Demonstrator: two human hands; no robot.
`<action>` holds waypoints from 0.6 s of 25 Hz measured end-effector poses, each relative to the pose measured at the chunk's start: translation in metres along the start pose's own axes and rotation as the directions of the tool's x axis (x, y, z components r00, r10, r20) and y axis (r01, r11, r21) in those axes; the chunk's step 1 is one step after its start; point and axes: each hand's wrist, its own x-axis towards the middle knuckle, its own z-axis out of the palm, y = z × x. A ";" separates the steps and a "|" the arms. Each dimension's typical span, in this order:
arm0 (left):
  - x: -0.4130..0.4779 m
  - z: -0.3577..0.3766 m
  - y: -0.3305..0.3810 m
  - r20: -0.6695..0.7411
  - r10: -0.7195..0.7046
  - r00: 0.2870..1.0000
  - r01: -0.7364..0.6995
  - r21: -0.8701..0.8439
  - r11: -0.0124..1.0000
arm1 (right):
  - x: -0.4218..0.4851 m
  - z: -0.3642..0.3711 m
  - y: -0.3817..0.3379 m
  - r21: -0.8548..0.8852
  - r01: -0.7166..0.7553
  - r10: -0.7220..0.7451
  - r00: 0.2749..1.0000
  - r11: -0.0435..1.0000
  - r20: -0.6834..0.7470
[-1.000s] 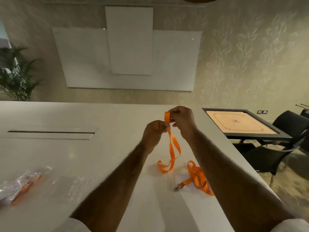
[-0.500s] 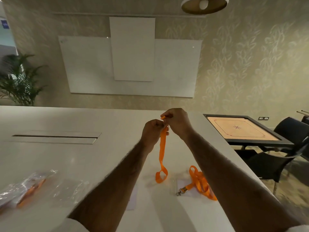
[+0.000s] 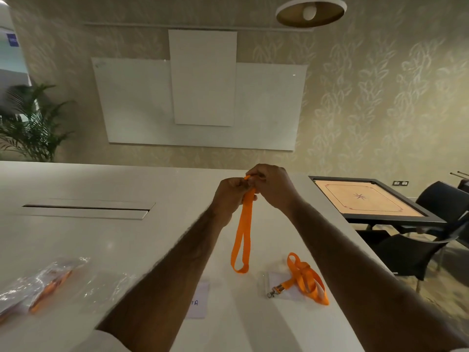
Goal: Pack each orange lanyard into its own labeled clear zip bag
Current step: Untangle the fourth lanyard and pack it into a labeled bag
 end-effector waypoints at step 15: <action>-0.010 -0.003 -0.005 0.146 -0.085 0.986 0.076 0.063 0.995 | -0.006 -0.020 0.021 0.316 -0.318 0.408 0.870 0.894 -0.277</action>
